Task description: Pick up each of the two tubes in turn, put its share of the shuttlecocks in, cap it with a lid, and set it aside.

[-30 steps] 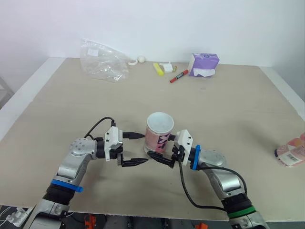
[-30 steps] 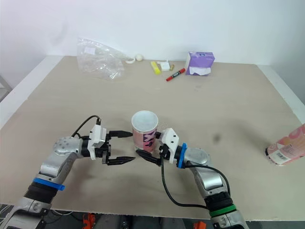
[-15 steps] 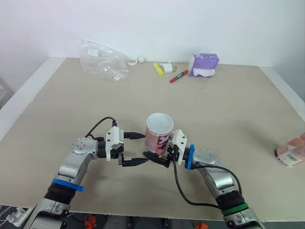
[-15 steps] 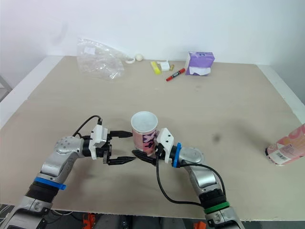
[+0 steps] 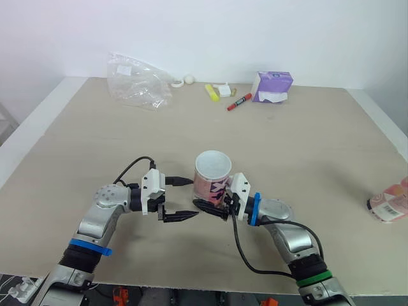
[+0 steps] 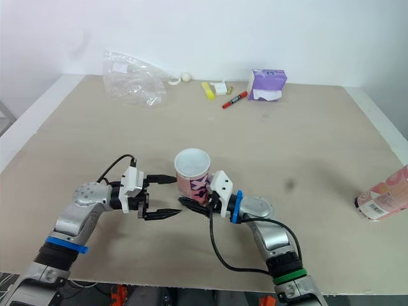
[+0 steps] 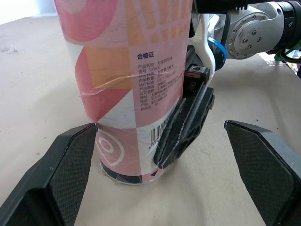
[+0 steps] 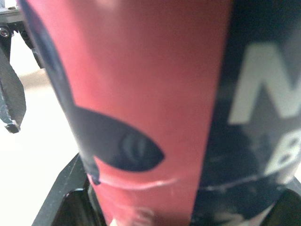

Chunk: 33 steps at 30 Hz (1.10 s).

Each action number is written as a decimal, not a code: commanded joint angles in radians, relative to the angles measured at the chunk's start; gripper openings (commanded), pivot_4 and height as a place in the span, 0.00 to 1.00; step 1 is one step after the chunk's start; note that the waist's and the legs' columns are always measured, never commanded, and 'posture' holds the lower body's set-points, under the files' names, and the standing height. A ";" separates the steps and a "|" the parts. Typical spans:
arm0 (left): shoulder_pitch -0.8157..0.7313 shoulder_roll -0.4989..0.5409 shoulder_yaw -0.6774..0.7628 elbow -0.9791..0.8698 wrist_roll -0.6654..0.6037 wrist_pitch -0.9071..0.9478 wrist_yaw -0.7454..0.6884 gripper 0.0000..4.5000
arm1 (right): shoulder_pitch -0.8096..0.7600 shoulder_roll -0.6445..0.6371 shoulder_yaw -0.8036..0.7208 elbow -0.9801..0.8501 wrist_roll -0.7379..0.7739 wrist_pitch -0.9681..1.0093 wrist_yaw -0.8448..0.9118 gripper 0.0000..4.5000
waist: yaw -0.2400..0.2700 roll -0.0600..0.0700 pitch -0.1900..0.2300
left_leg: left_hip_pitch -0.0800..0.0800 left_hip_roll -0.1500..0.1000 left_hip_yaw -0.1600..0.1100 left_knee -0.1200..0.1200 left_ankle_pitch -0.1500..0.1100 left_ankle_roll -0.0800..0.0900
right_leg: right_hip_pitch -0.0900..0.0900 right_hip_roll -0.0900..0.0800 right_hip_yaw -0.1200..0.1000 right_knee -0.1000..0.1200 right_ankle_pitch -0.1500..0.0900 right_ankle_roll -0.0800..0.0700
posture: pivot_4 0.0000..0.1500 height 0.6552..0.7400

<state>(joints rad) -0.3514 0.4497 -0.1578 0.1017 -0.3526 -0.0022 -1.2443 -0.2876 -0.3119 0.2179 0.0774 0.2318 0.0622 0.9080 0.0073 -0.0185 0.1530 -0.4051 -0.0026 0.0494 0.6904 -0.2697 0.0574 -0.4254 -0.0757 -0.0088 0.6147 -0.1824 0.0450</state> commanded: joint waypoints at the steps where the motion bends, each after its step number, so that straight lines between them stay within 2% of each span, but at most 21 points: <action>1: -0.011 -0.003 0.000 -0.013 0.001 -0.021 -0.004 1.00 | 0.001 -0.004 -0.020 -0.045 0.009 -0.001 -0.014 0.65 | 0.000 0.000 0.000 | 0.000 0.000 0.000 0.000 0.000 0.000 | 0.000 0.000 0.000 0.000 0.000 0.000 | 1.00 1.00; 9: -0.012 -0.007 -0.001 -0.006 0.005 -0.028 -0.004 1.00 | 0.034 -0.040 -0.056 -0.119 0.027 0.020 -0.035 0.65 | 0.001 0.000 0.000 | 0.000 0.000 0.000 0.000 0.000 0.000 | 0.000 0.000 0.000 0.000 0.000 0.000 | 1.00 1.00; 16: -0.019 -0.011 0.004 -0.022 -0.011 -0.016 -0.001 1.00 | 0.198 -0.095 -0.271 -0.316 0.128 0.150 -0.180 0.65 | 0.003 0.000 0.000 | -0.001 -0.001 0.000 0.000 0.000 0.000 | 0.000 -0.001 0.000 0.000 0.000 0.001 | 1.00 1.00; 18: -0.023 -0.017 -0.001 -0.032 -0.022 -0.006 -0.007 1.00 | 0.267 -0.082 -0.395 -0.357 0.173 0.198 -0.279 0.65 | 0.003 0.000 0.000 | -0.001 0.000 0.000 0.000 0.000 0.000 | 0.000 -0.001 0.000 0.000 0.000 0.000 | 1.00 1.00; 26: -0.049 -0.057 0.011 -0.084 -0.099 0.100 0.009 1.00 | 0.342 -0.031 -0.711 -0.299 0.160 0.215 -0.615 0.65 | 0.000 0.001 0.000 | 0.000 0.000 0.002 -0.001 0.000 0.000 | 0.000 -0.001 0.001 0.000 0.000 0.000 | 1.00 1.00; 33: -0.049 -0.080 0.009 -0.118 -0.116 0.114 0.013 1.00 | 0.349 -0.040 -0.791 -0.212 0.154 0.189 -0.686 0.65 | -0.003 0.002 0.000 | 0.001 0.000 0.002 -0.001 0.000 0.000 | 0.000 0.003 0.005 0.000 0.000 0.001 | 1.00 1.00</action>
<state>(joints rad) -0.3907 0.3694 -0.1576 0.0214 -0.4523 0.1169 -1.2295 0.0703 -0.3407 -0.5414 -0.1250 0.3844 0.2799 0.2341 0.0041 -0.0167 0.1527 -0.4043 -0.0022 0.0512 0.6892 -0.2694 0.0577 -0.4256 -0.0728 -0.0037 0.6149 -0.1827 0.0457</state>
